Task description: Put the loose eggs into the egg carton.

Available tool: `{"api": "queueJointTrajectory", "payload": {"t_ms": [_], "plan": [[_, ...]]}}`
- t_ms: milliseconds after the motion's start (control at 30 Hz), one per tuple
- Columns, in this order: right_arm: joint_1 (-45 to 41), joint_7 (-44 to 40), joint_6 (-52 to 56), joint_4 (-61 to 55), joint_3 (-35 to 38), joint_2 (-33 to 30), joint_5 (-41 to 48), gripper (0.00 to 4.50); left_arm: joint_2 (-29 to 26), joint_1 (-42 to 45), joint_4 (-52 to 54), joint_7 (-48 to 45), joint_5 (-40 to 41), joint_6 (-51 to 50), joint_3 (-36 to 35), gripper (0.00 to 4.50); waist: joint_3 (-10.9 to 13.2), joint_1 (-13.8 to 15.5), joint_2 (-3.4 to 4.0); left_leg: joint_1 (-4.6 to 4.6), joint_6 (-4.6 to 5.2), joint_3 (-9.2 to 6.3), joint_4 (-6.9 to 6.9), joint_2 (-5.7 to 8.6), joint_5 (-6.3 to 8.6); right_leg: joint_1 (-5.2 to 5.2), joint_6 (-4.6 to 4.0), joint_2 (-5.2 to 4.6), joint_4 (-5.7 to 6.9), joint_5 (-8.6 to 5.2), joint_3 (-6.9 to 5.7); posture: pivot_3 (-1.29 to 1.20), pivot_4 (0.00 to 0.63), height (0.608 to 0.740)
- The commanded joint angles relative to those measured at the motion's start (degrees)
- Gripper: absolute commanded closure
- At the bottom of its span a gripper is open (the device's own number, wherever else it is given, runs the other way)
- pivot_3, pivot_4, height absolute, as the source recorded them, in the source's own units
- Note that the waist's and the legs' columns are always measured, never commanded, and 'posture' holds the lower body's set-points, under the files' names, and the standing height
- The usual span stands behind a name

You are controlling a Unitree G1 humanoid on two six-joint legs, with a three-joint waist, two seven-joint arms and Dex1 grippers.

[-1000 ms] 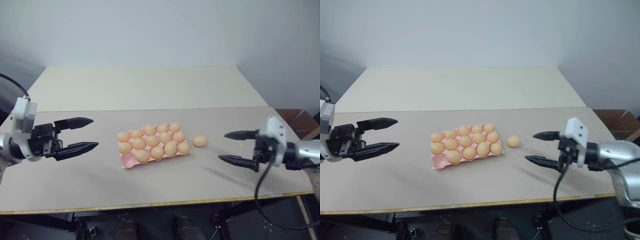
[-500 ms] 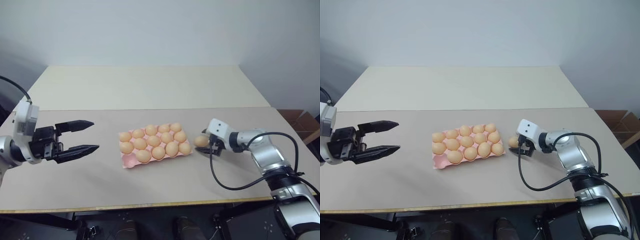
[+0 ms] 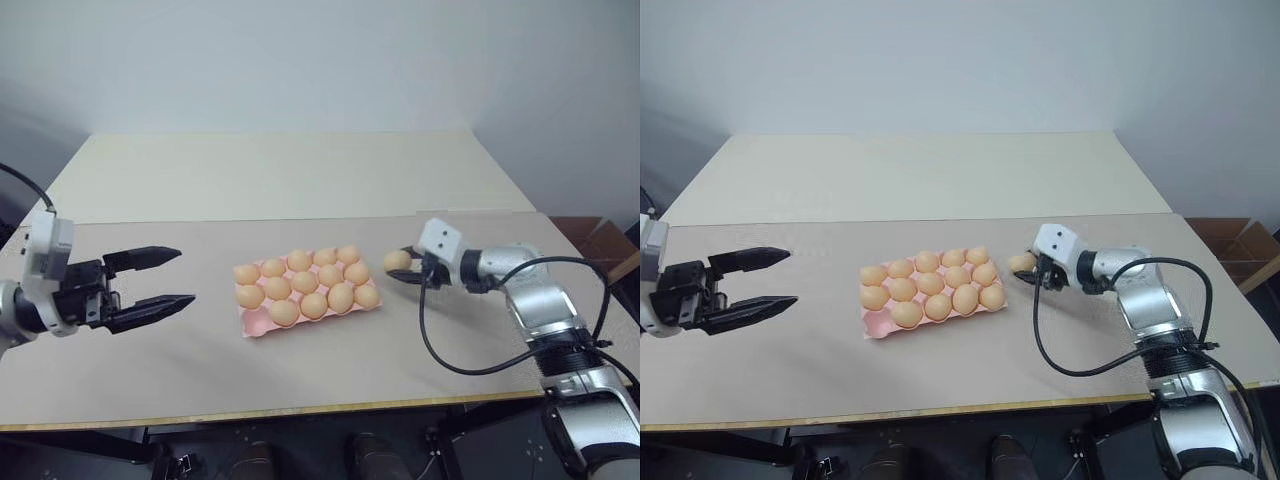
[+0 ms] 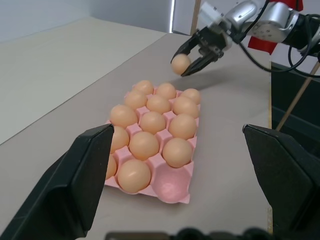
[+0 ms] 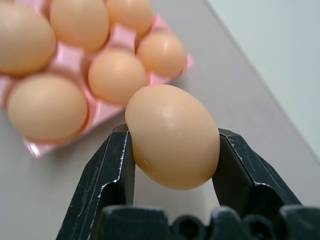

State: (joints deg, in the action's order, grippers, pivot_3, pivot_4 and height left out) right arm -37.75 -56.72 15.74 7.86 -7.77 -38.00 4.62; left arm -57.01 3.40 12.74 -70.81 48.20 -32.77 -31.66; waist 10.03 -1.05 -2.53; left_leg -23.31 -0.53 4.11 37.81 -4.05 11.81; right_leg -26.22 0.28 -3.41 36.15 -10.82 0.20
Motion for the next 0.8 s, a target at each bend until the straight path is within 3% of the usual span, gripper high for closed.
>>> {"api": "queueJointTrajectory", "payload": {"t_ms": [33, 333, 767, 800], "plan": [[-1.7, 1.7, 4.8, -9.0, 0.6, 2.5, 2.5, 2.52, -0.1, -1.8, 0.8, 1.3, -1.1, 0.7, -3.5, 0.0, 0.0, -0.1, 0.0, 0.01, 0.0, 0.0, 0.0, -0.01, 0.0, 0.0, -0.02, 0.01, 0.0, -0.01, 0.0, 0.0, 0.15, 0.74], [-4.8, 6.3, 12.1, -15.8, -12.1, 17.3, -0.4, 2.52, 0.3, -13.0, 6.3, 1.1, -0.2, -1.8, -10.6, 0.0, 0.0, -0.2, 0.0, -0.03, -0.01, 0.06, 0.0, -0.06, 0.0, -0.06, -0.32, 0.0, 0.03, -0.17, -0.02, 0.0, 0.15, 0.74], [-5.7, 10.6, 10.7, -9.9, -26.4, 26.6, -10.0, 2.52, 1.1, -13.4, 9.0, 3.6, 0.9, -2.8, -10.9, 0.0, 0.0, 0.1, -0.03, -0.01, -0.02, 0.06, -0.01, -0.11, 0.01, -0.06, -0.38, -0.01, 0.04, -0.17, -0.1, 0.0, 0.15, 0.74], [-5.8, 10.9, 10.5, -9.6, -26.6, 27.0, -10.5, 2.18, 1.0, -13.2, 8.8, 3.5, 0.9, -2.8, -10.7, 0.0, 0.0, 0.1, -0.03, -0.01, -0.02, 0.06, -0.01, -0.12, 0.01, -0.06, -0.39, 0.0, 0.04, -0.17, -0.11, 0.0, 0.15, 0.74]]}}
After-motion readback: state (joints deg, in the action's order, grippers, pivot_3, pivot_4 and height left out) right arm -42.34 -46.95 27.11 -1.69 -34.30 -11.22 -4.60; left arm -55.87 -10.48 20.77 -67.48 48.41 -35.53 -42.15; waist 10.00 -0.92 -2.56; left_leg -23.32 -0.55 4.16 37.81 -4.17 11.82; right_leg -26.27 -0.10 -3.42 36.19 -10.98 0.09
